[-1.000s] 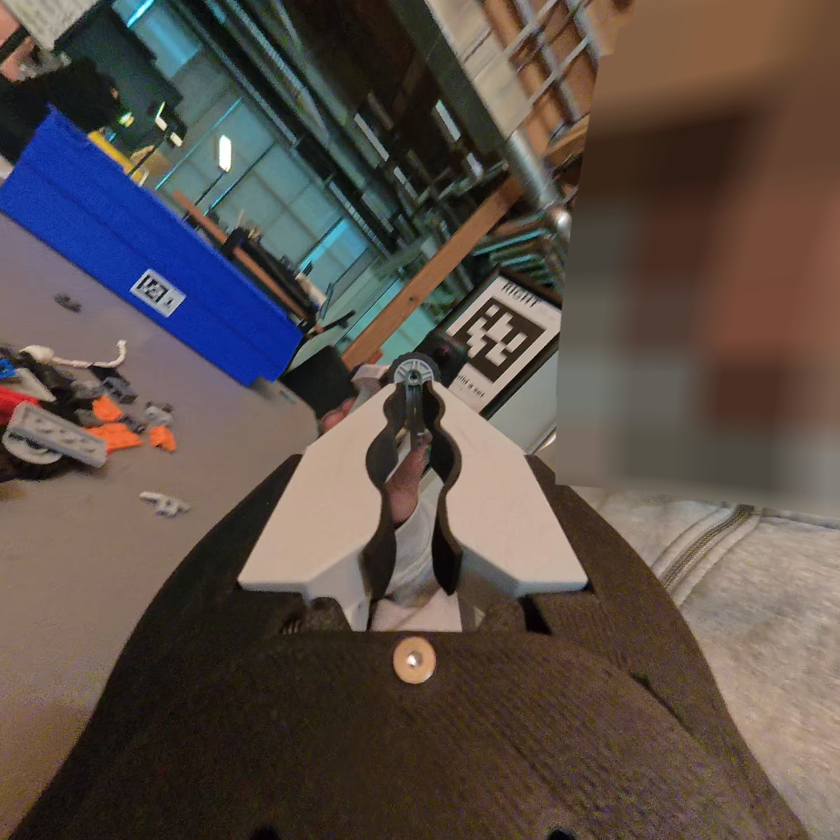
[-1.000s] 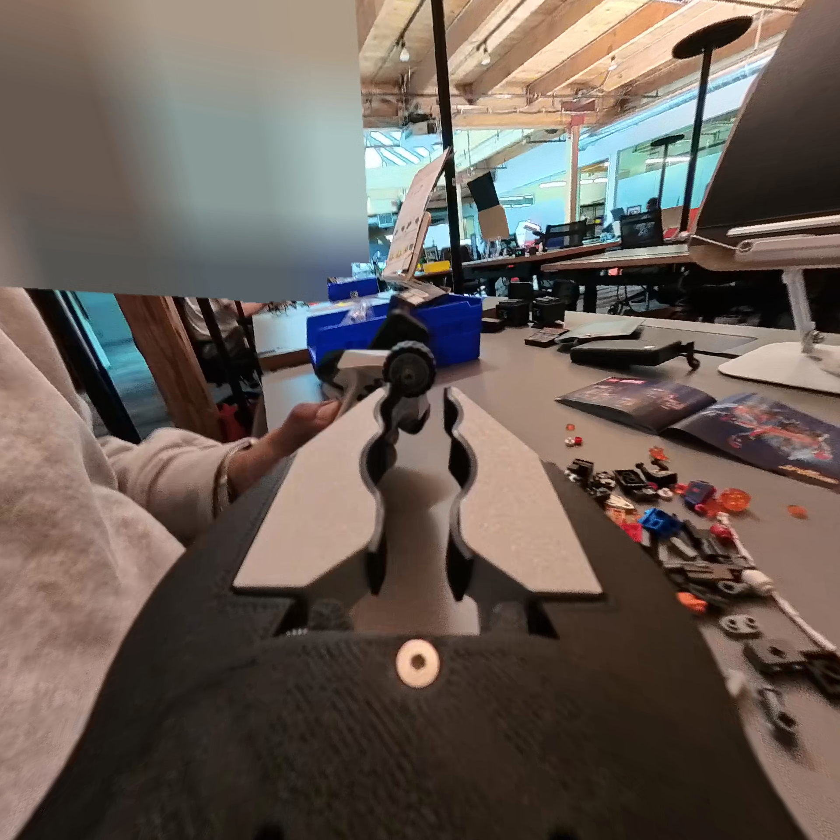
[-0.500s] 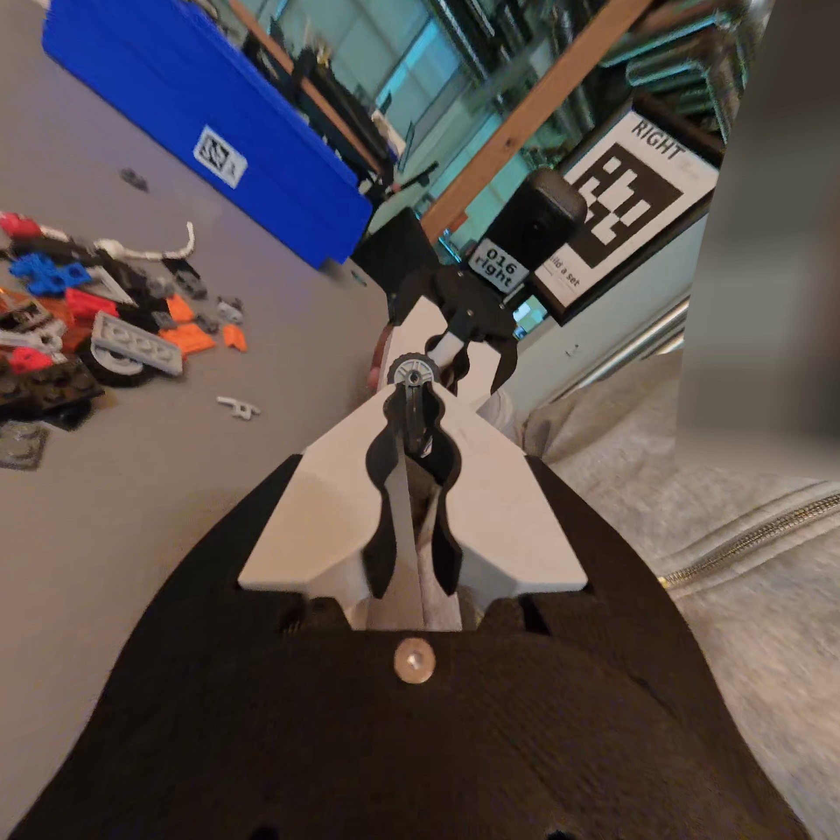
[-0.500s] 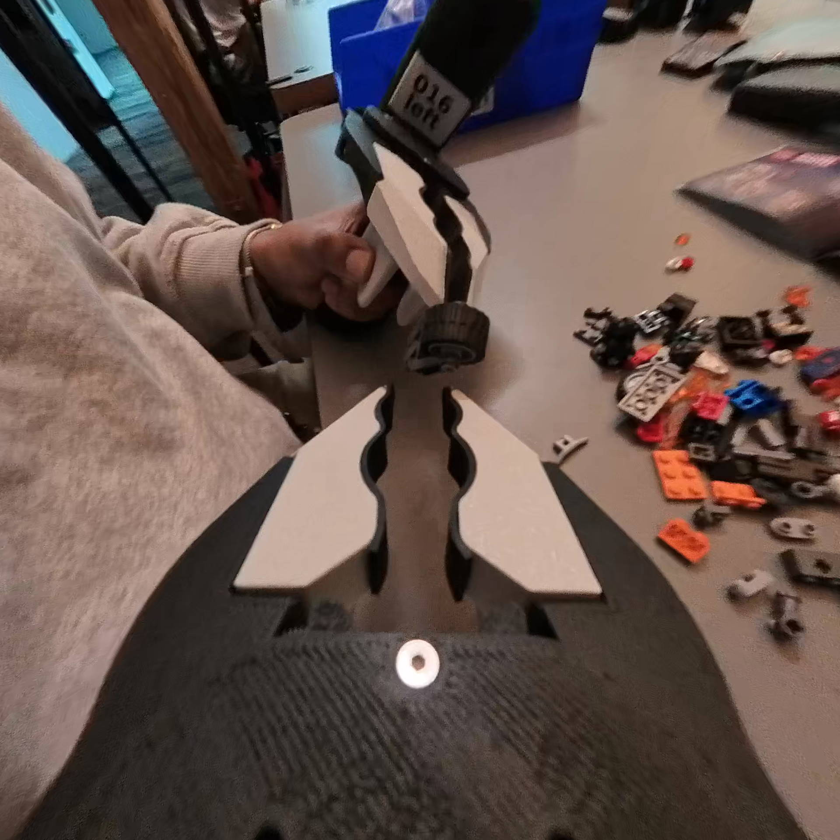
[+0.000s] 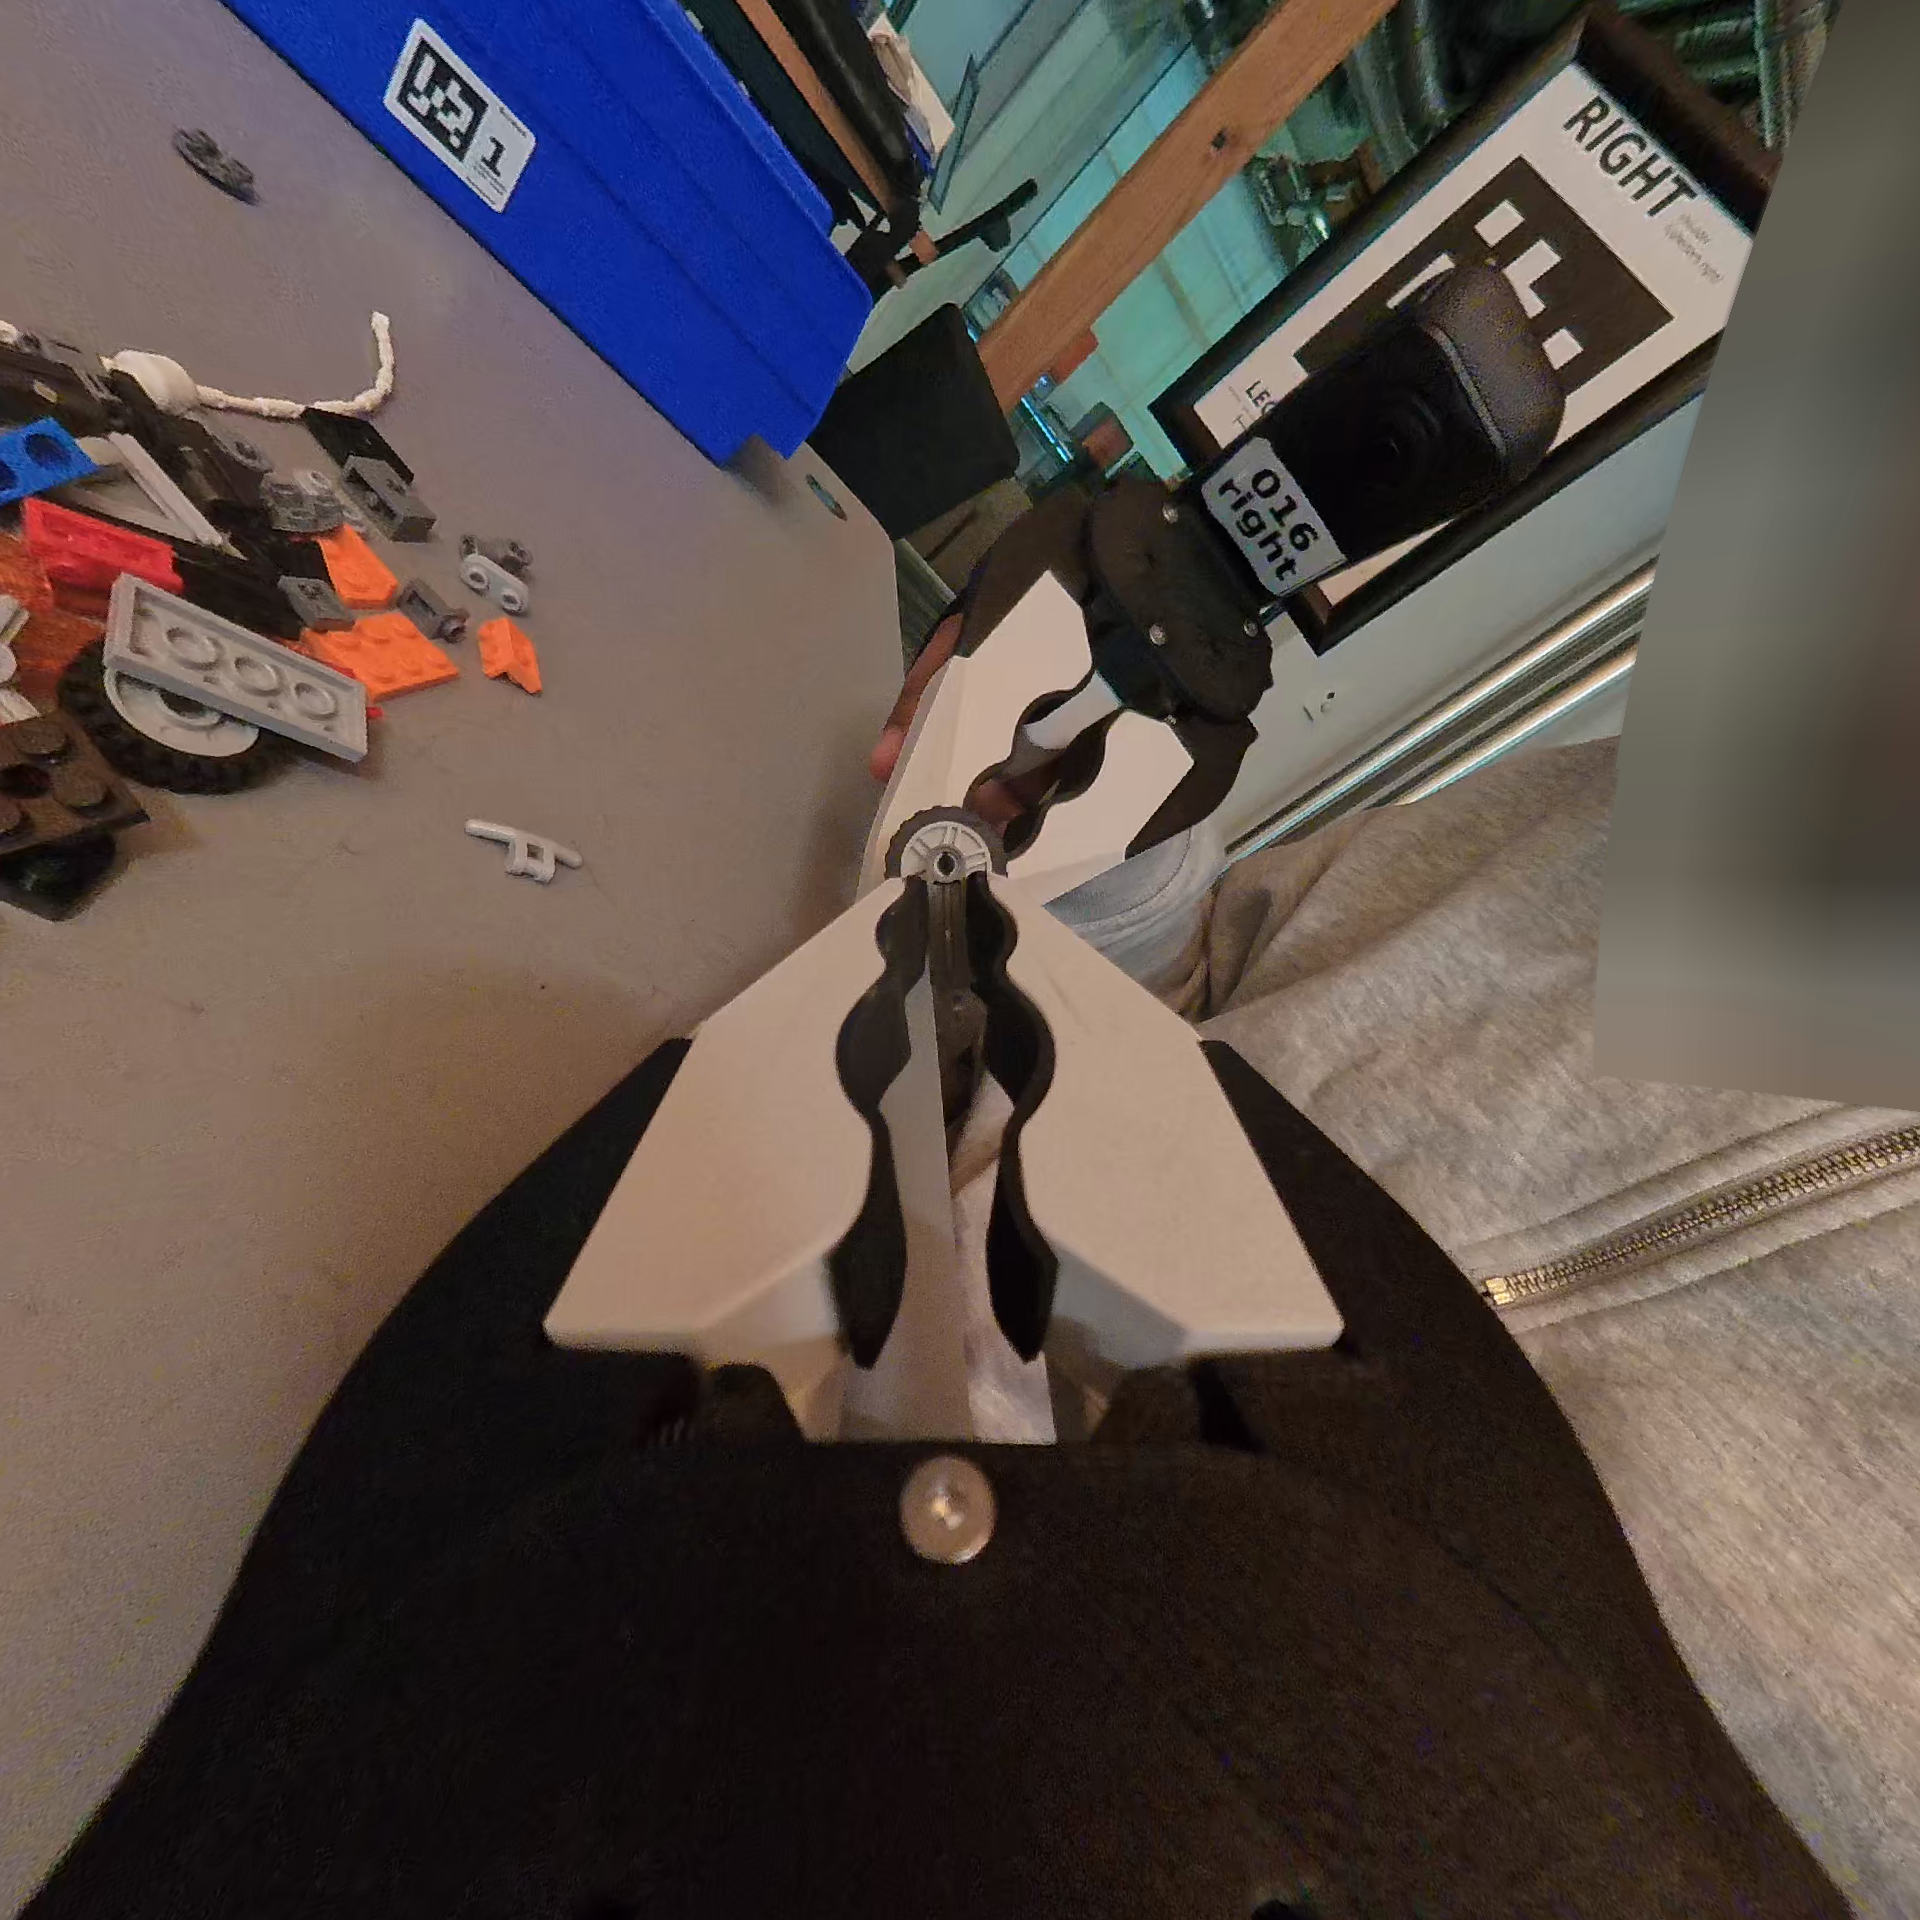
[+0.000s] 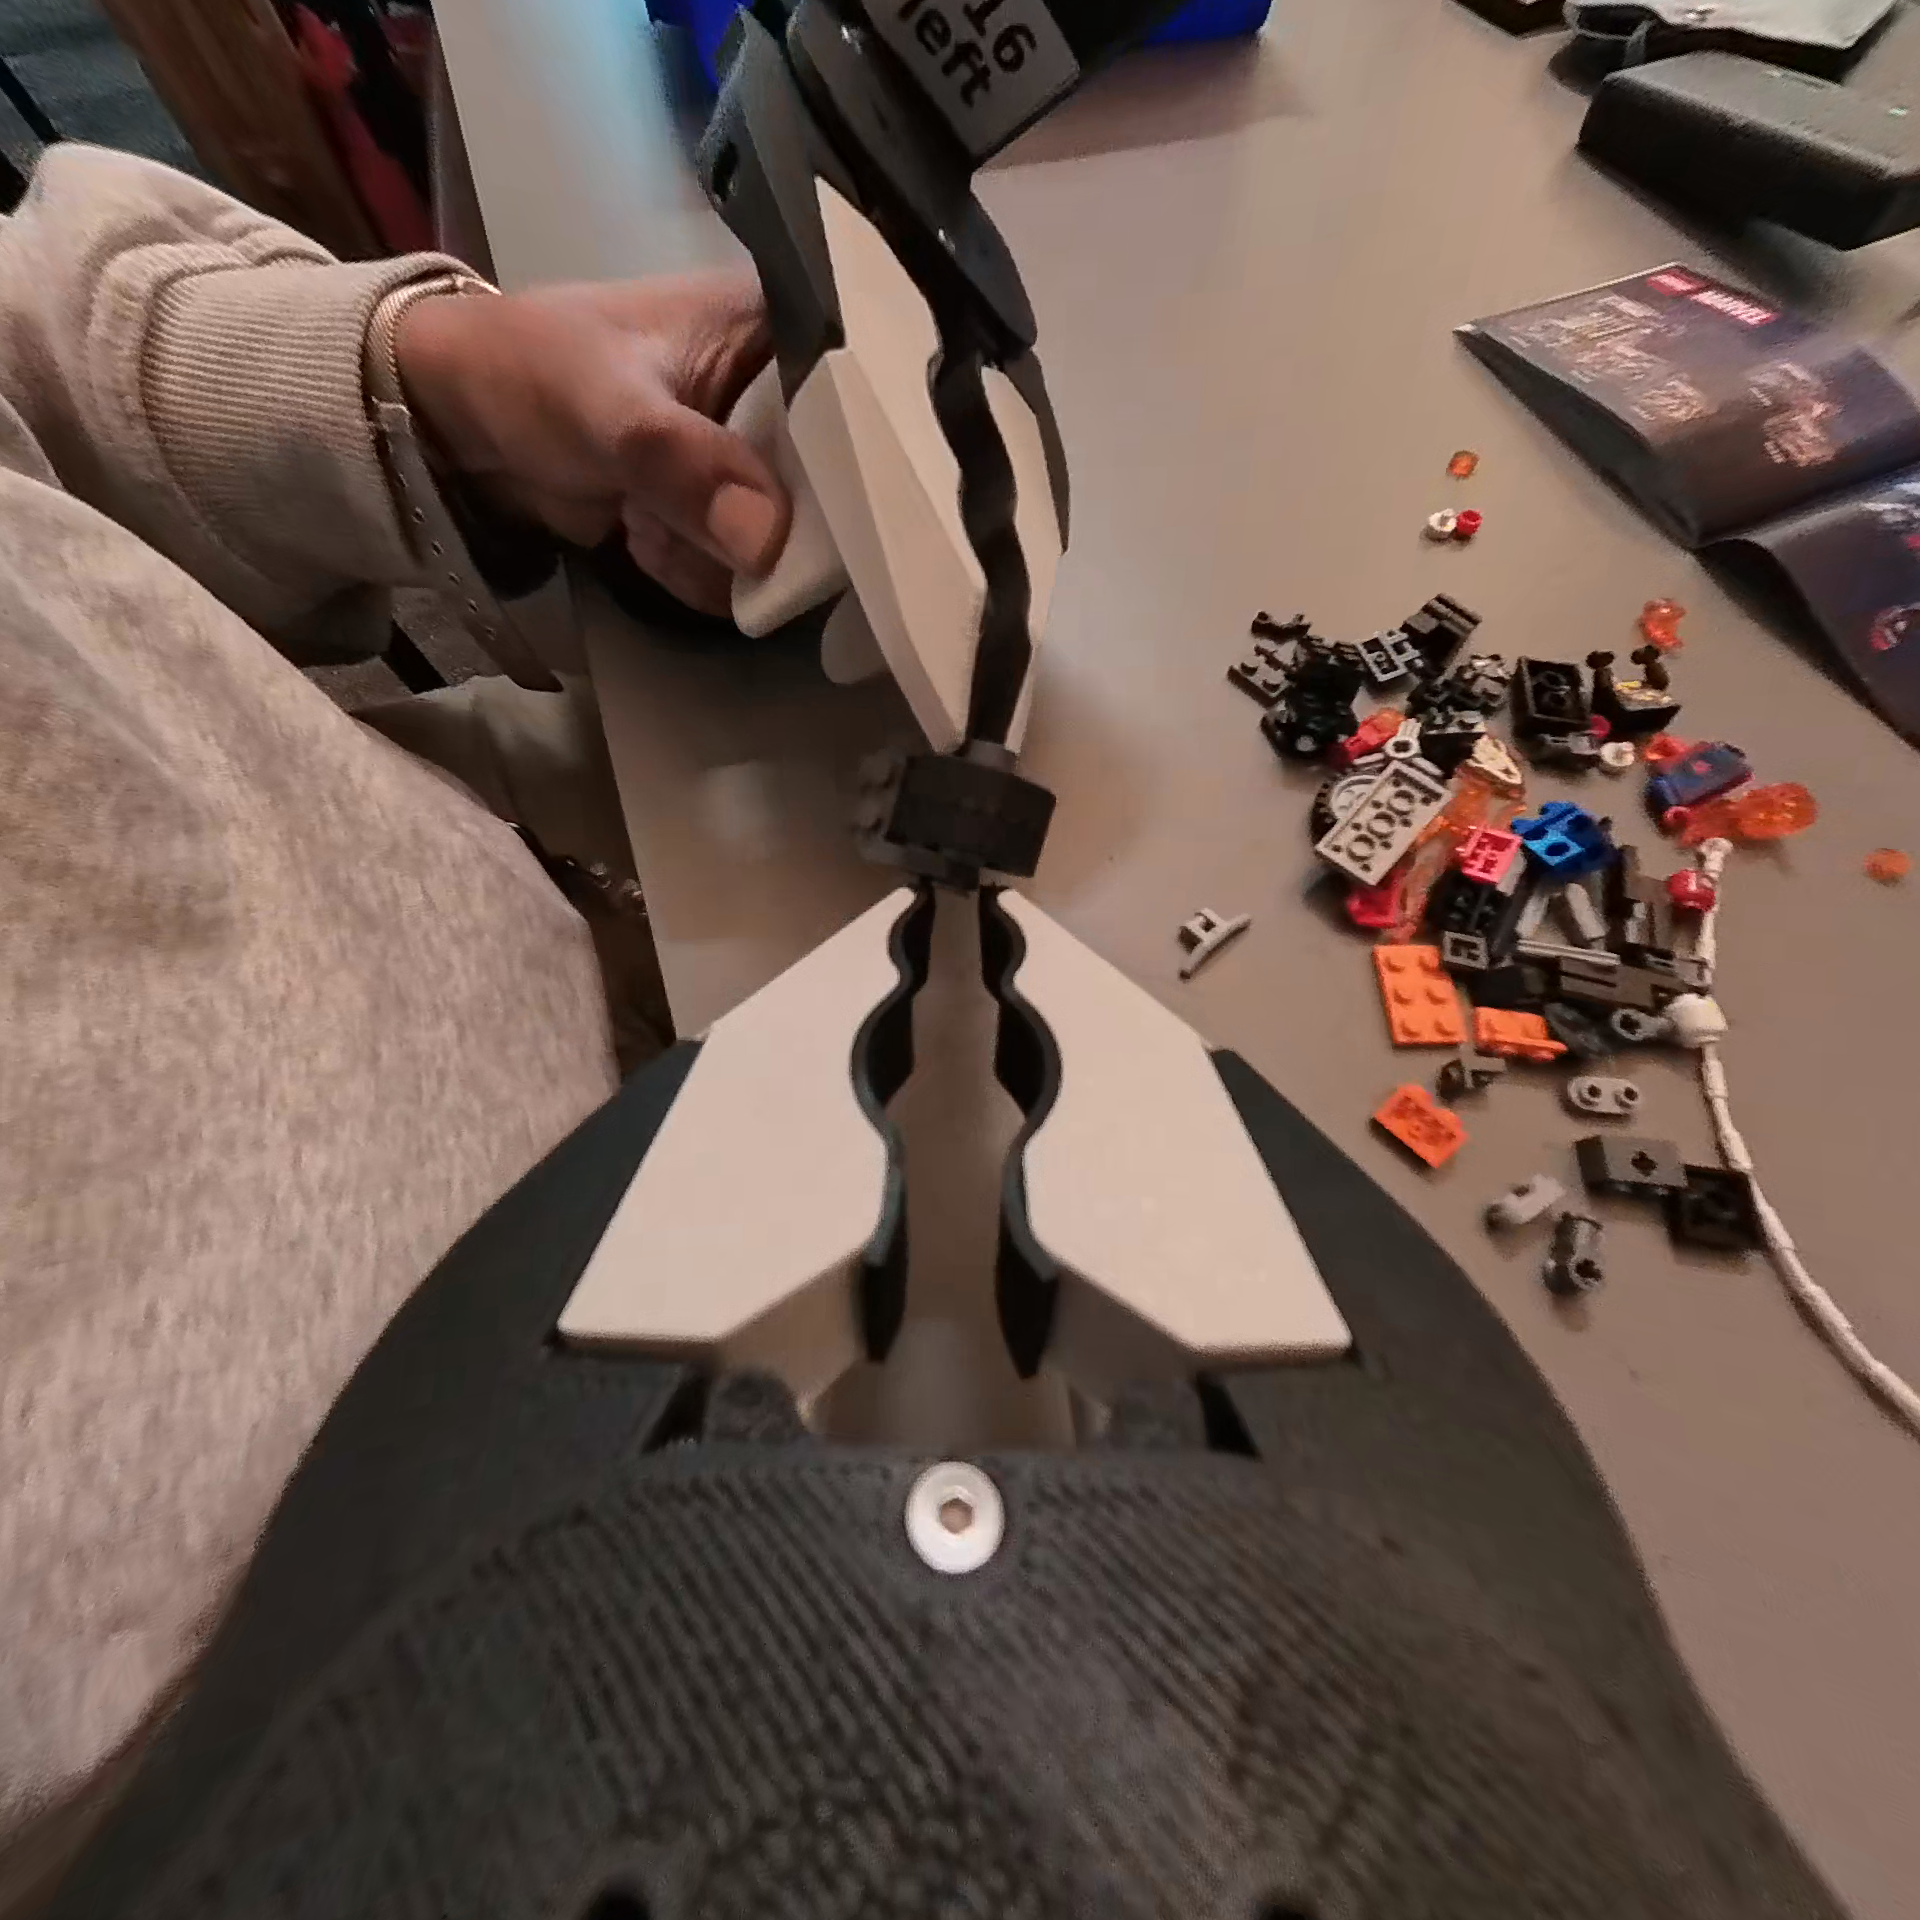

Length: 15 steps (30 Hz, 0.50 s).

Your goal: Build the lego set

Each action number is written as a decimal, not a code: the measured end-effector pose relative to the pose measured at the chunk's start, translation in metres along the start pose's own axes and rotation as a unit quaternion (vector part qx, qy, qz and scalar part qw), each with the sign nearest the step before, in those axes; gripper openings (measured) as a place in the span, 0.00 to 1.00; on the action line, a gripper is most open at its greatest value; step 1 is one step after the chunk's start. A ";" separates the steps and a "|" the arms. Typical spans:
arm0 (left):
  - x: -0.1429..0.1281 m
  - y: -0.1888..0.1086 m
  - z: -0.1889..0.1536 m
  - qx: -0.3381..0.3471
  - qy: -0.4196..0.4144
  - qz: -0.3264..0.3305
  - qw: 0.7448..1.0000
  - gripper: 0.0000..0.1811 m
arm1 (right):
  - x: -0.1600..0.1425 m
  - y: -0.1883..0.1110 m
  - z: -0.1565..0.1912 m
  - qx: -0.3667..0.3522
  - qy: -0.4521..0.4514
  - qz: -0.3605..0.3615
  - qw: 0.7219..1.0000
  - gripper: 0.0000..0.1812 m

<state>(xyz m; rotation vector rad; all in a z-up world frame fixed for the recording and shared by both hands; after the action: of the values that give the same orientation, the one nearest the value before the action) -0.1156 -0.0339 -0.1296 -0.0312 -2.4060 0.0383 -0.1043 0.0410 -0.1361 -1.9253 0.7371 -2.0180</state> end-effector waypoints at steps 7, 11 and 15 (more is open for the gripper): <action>-0.003 0.002 0.002 0.014 0.004 0.012 1.000 0.03 | -0.006 0.005 0.004 -0.008 -0.010 0.037 0.999 0.02; -0.002 0.002 0.002 0.015 0.002 0.007 1.000 0.03 | -0.005 0.006 0.002 -0.011 -0.004 0.030 0.999 0.02; 0.000 0.001 0.002 0.008 -0.001 -0.001 1.000 0.03 | -0.003 0.004 0.002 -0.011 -0.005 0.022 1.000 0.01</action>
<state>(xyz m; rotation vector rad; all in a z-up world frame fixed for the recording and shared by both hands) -0.1164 -0.0333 -0.1309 -0.0212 -2.4082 0.0570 -0.1023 0.0384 -0.1407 -1.9123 0.7956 -1.9814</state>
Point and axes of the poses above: each gripper's, where its closed fingertips meet, y out along the fingers, x out of its top, z = x × y across the jaws, the point moved 4 cm from there along -y, back along the fingers, and after that the axes turned 2 degrees about -z, right-handed, at the moved point
